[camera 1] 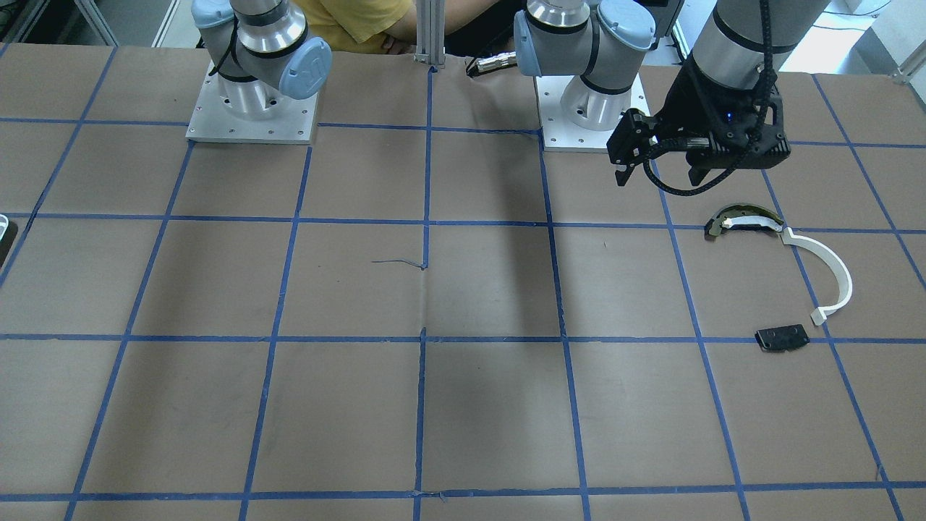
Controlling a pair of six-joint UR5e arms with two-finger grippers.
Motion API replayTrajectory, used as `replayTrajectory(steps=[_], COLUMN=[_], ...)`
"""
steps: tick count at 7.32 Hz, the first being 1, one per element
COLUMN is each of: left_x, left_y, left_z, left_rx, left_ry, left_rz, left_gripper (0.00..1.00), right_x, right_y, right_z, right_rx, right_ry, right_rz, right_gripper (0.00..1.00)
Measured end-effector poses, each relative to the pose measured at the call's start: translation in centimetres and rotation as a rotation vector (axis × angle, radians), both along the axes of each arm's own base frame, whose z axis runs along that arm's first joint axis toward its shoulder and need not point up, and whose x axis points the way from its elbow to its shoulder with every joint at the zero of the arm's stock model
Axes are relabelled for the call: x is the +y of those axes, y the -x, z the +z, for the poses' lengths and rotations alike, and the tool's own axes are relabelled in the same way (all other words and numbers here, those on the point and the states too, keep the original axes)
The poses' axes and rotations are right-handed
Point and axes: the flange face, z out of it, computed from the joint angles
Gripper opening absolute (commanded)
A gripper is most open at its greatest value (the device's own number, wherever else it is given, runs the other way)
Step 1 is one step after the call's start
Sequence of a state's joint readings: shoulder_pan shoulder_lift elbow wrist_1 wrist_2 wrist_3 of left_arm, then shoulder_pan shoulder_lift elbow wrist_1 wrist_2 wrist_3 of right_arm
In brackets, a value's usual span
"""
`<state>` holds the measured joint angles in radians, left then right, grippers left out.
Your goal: Place bearing gear from tray to pile
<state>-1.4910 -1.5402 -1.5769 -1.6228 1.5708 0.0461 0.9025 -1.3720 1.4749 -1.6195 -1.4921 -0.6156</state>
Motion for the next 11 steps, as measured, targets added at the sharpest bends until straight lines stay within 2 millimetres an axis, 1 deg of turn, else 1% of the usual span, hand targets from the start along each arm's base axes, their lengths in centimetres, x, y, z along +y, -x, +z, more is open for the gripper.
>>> replayTrajectory(steps=[1,2,3,4,5,6,7,9,10,11], left_x=[0.0,0.0,0.0,0.0,0.0,0.0,0.0,0.0,0.0,0.0], left_y=[0.0,0.0,0.0,0.0,0.0,0.0,0.0,0.0,0.0,0.0], left_z=[0.0,0.0,0.0,0.0,0.0,0.0,0.0,0.0,0.0,0.0], left_rx=[0.0,-0.001,-0.001,-0.001,-0.001,-0.001,0.0,0.0,0.0,0.0], left_ry=[0.0,0.0,0.0,0.0,0.0,0.0,0.001,0.001,0.001,0.0], left_rz=[0.0,0.0,0.0,0.0,0.0,0.0,0.0,0.0,0.0,0.0], left_gripper=[1.0,1.0,1.0,1.0,1.0,1.0,1.0,1.0,1.0,1.0], right_x=[0.5,0.8,1.3,1.9,2.3,2.6,2.8,2.8,2.9,3.0], right_y=[5.7,11.0,15.1,17.3,18.0,18.1,18.1,18.3,18.4,18.4], right_z=[-3.9,-8.5,-13.5,-18.0,-21.4,-23.6,-24.6,-24.7,-24.7,-24.8], right_rx=[-0.007,0.017,0.045,0.062,0.071,0.079,0.082,0.09,0.094,0.098], right_ry=[-0.022,-0.023,-0.012,-0.002,0.003,0.003,0.0,0.0,-0.001,-0.009], right_rz=[0.029,0.088,0.137,0.163,0.173,0.177,0.179,0.188,0.192,0.194], right_gripper=[1.0,1.0,0.91,0.9,0.9,0.9,0.89,0.79,0.71,0.7])
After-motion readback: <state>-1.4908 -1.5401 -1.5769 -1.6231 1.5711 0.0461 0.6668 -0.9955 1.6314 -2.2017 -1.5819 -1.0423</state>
